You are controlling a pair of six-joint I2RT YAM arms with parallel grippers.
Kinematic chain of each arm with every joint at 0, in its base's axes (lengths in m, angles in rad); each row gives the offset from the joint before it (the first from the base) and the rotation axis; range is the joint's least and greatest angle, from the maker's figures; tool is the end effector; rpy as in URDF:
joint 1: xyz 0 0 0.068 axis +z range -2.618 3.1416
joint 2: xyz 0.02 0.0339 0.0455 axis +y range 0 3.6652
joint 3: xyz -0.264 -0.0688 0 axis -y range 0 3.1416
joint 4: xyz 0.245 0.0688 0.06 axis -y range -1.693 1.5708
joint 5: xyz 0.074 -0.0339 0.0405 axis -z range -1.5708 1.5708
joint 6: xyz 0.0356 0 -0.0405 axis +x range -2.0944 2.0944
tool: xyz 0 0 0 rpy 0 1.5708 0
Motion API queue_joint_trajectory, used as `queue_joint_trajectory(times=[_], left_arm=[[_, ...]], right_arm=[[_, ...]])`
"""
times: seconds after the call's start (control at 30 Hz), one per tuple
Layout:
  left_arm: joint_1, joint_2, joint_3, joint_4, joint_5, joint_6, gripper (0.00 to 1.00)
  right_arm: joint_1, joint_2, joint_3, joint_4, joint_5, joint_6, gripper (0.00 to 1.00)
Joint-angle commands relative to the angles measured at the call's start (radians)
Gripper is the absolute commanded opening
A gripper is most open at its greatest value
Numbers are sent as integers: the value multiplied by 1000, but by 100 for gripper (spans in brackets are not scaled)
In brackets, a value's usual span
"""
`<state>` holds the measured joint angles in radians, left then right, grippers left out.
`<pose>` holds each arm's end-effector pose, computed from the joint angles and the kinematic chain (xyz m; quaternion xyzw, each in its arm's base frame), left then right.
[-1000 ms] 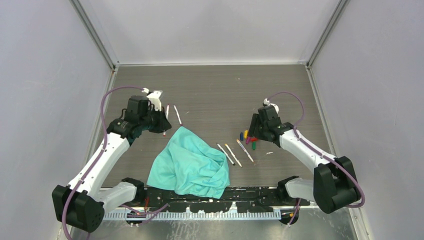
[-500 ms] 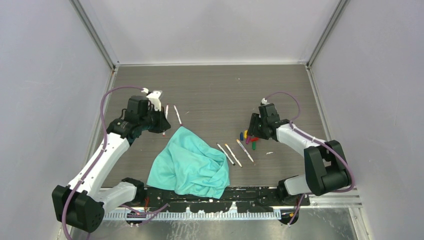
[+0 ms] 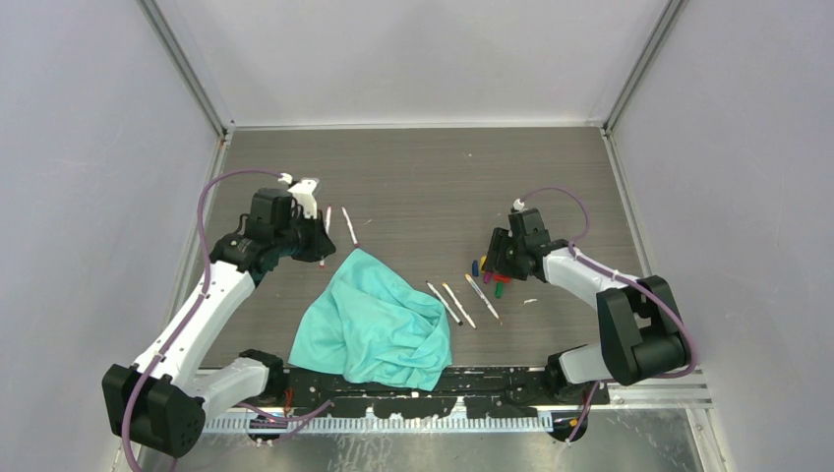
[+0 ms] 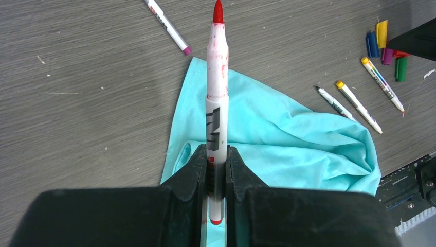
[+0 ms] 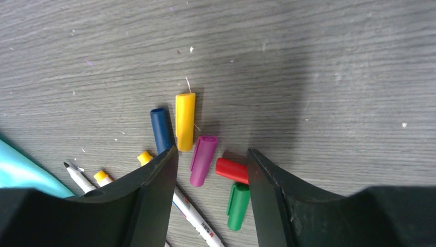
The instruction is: Insert the pens into the pen caps
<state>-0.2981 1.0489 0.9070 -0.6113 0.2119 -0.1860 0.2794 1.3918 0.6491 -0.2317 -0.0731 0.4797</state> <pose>0.2069 -0.0714 0.2927 0.0931 0.9087 -0.1890 0.3605 0.2449 0.0730 0.1612 0.0848 0.9515 0.1412 0.2598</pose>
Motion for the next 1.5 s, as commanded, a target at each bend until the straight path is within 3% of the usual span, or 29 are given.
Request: queue_joint_trajectory(times=[0.0,0.43,1.07,1.47], left_arm=[[1,-25,34,15,0,17,0],[2,-39,32,16,2,15,0],[2,-42,32,16,1,13,0],[1,-44,32,16,3,12,0]], right_arm=[[-3,-45,-7,6,-1,13,58],[-3,-123,-44,-56,2,17,54],[7,-106,-52,-107,22,1,37],[46,-100,-29,-162,99,-27,41]])
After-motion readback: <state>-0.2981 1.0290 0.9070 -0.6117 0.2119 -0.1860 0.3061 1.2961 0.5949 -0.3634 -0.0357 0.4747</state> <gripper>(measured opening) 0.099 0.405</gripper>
